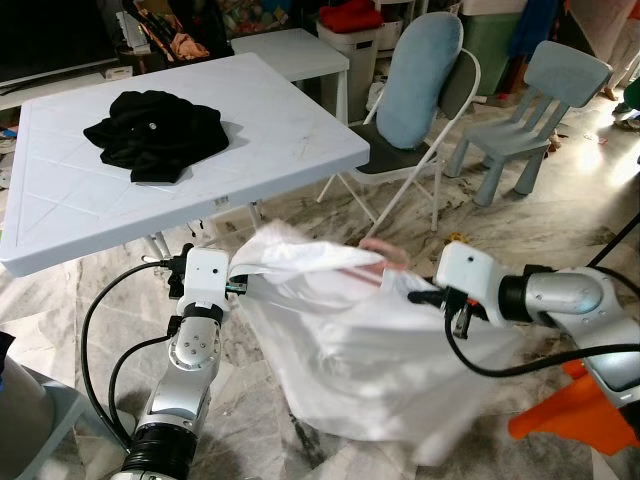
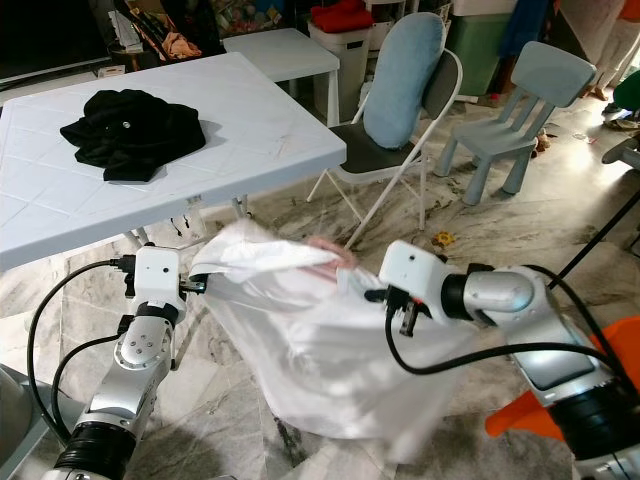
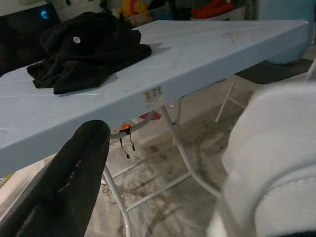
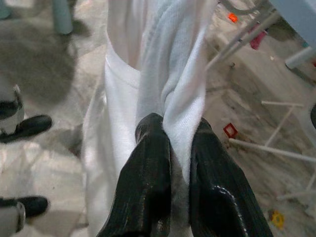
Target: Hang hanger
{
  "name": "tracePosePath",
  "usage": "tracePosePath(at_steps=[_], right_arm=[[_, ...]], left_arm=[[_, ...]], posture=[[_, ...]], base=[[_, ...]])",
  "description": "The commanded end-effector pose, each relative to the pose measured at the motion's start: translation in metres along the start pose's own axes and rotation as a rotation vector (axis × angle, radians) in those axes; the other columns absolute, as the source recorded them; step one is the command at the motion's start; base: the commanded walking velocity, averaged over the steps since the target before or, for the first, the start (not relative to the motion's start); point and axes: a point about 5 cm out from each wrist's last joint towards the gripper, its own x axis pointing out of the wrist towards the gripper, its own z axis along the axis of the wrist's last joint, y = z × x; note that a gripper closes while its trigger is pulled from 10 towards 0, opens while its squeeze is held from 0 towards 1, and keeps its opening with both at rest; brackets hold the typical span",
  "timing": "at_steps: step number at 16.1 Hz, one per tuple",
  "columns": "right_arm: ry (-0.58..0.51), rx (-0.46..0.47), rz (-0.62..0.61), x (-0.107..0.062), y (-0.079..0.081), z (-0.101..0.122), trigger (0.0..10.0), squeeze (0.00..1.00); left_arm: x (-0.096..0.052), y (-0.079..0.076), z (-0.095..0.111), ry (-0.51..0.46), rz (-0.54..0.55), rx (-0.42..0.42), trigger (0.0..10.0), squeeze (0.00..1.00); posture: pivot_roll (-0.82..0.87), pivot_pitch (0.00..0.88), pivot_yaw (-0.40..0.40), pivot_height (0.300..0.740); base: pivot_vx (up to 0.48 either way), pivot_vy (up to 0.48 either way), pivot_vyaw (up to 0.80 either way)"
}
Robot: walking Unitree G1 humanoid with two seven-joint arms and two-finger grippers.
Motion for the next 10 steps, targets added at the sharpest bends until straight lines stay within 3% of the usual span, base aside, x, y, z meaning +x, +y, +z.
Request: tracePosePath(at_steps=[1, 4, 8, 10], right_arm=[[0.025, -0.038, 0.008, -0.006, -0.003, -0.003, 10.0, 0.0], [0.101, -0.104, 0.128, -0.028, -0.002, -0.022, 10.0, 0.0], [0.197, -0.167, 0.168, -0.049, -0.011, -0.037, 10.0, 0.0], [0.133, -0.156, 0.157, -0.063, -0.023, -0.026, 10.0, 0.0]], left_arm=[[0.002, 0.01, 0.003, -0.007, 0.027, 0.0, 10.0, 0.0], [0.004, 0.024, 0.005, -0.007, 0.062, -0.016, 10.0, 0.0], [0.006, 0.029, 0.002, 0.016, 0.082, -0.055, 10.0, 0.0], [0.006, 0.03, -0.002, 0.045, 0.081, -0.082, 10.0, 0.0]], posture=[[-0.16, 0.0, 0.028, 0.74], [-0.16, 0.0, 0.027, 0.74], [-0.16, 0.0, 0.031, 0.74], [-0.17, 0.0, 0.036, 0.74]], base=[[0.0, 0.0, 0.0], [0.0, 0.0, 0.0], [0.0, 0.0, 0.0], [0.0, 0.0, 0.0]])
